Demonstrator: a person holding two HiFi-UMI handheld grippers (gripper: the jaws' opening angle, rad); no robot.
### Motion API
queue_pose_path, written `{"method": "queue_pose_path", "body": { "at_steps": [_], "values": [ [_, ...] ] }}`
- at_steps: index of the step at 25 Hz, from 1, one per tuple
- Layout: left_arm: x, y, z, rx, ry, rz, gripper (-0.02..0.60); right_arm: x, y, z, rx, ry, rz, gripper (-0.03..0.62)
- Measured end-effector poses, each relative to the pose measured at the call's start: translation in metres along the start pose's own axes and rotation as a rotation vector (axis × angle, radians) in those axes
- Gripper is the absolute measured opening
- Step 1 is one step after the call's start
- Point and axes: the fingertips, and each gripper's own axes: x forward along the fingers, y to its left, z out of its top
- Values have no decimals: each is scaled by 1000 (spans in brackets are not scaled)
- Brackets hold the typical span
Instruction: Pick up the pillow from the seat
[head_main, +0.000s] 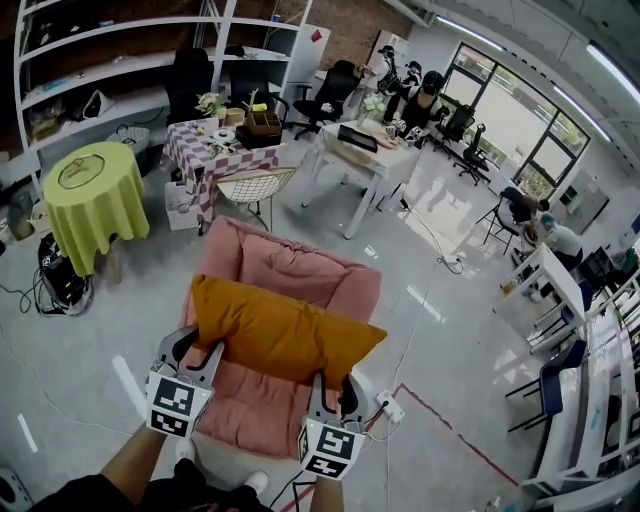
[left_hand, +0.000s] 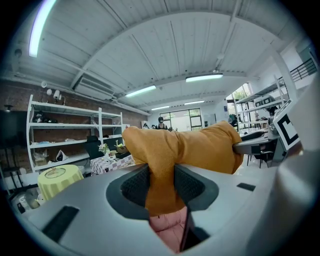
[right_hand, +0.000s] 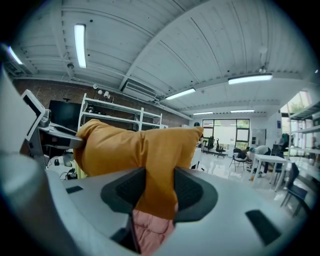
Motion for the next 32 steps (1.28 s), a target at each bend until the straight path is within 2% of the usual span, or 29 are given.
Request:
{"method": "queue_pose_path", "body": {
  "at_steps": [32],
  "values": [
    [4, 3, -8, -11, 15, -1, 149, 9, 3, -3, -5, 5, -3, 179]
  ]
}}
